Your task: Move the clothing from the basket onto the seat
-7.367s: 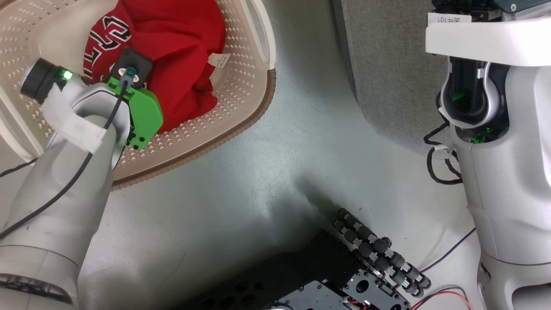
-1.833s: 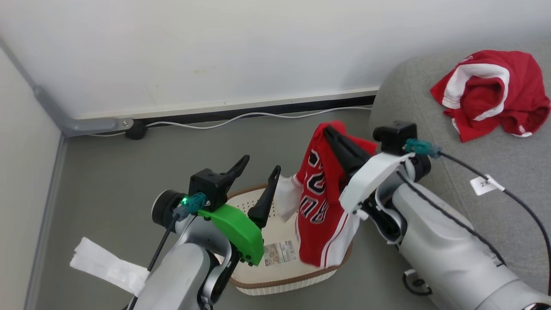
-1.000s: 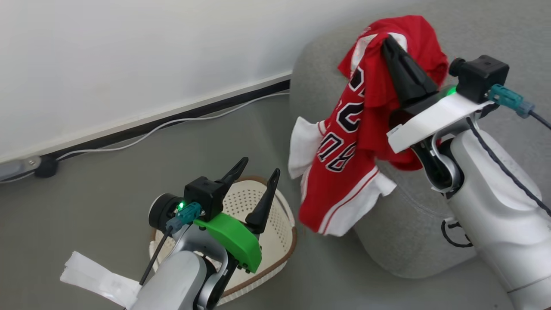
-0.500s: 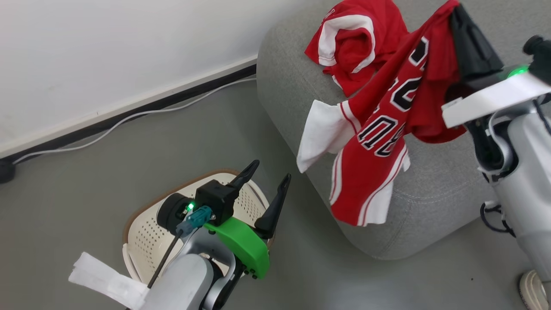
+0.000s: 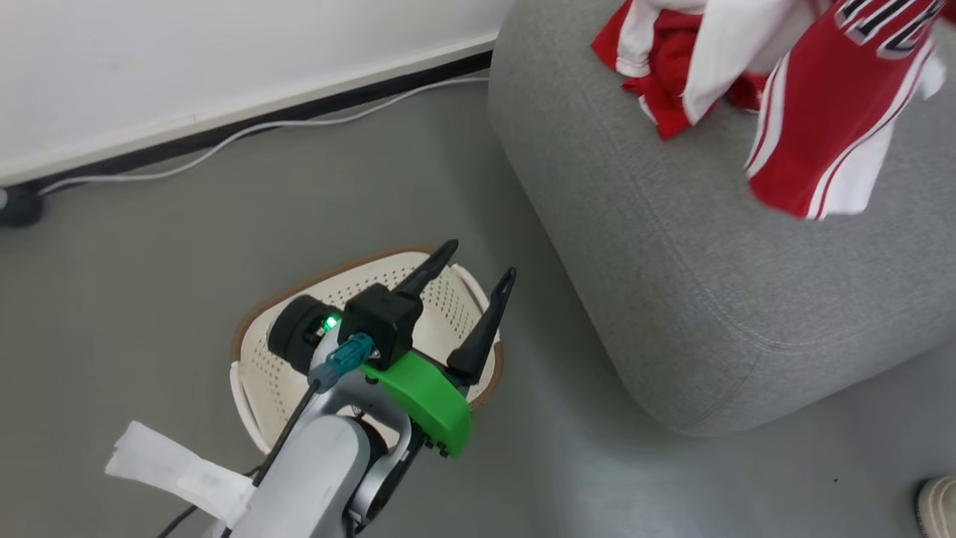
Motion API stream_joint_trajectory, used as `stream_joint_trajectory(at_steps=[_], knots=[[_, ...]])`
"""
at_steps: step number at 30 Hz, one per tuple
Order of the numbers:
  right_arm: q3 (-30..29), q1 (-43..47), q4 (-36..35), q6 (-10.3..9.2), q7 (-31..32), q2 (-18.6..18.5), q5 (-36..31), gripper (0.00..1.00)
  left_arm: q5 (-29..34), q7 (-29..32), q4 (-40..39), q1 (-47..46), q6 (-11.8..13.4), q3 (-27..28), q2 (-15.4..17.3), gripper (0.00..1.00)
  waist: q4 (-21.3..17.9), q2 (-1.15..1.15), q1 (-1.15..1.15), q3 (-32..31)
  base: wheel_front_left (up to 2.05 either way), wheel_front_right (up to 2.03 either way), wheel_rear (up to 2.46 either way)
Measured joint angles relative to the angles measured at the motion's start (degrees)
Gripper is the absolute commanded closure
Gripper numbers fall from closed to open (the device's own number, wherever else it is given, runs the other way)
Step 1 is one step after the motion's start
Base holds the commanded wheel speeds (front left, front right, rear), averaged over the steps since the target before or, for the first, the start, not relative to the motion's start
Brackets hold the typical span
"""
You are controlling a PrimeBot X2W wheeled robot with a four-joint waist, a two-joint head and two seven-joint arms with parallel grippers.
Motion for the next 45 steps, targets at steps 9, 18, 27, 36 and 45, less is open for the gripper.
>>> stream_joint_trajectory(at_steps=[9, 18, 27, 36, 45], knots=[[-3.38, -11.17, 4.66, -3.03, 5.36, -7.13, -0.73, 1.00, 1.12, 1.44, -3.39, -2.66, 0.40, -0.18, 0.67, 0.00, 4.14, 0.00, 0.00, 4.76, 0.00, 0.00, 0.00], [-5.66, -11.62, 12.09, -6.44, 6.09, -10.13, -2.45, 1.00, 1.94, 2.71, -5.48, -4.22, 0.38, -0.60, 1.65, 0.00, 8.45, 0.00, 0.00, 9.73, 0.00, 0.00, 0.00], [-5.16, -9.62, 18.16, -6.99, 4.05, -7.13, -2.46, 1.00, 2.03, 3.77, -7.26, -5.54, 0.38, -0.38, 2.37, 0.00, 11.66, 0.00, 0.01, 14.41, 0.00, 0.00, 0.00], [-4.44, -5.08, 26.38, -8.90, 1.83, -3.59, -5.38, 1.00, 4.46, 4.53, -8.66, -5.76, 0.49, 0.46, 3.96, 0.00, 13.01, 0.00, 0.01, 18.15, 0.00, 0.00, 0.00], [-2.67, -2.52, 31.55, -8.89, -1.31, 1.29, -5.39, 1.00, 4.46, 4.52, -8.64, -5.76, 0.97, 1.10, 5.00, 0.00, 11.72, 0.00, 0.01, 19.23, 0.00, 0.00, 0.00]])
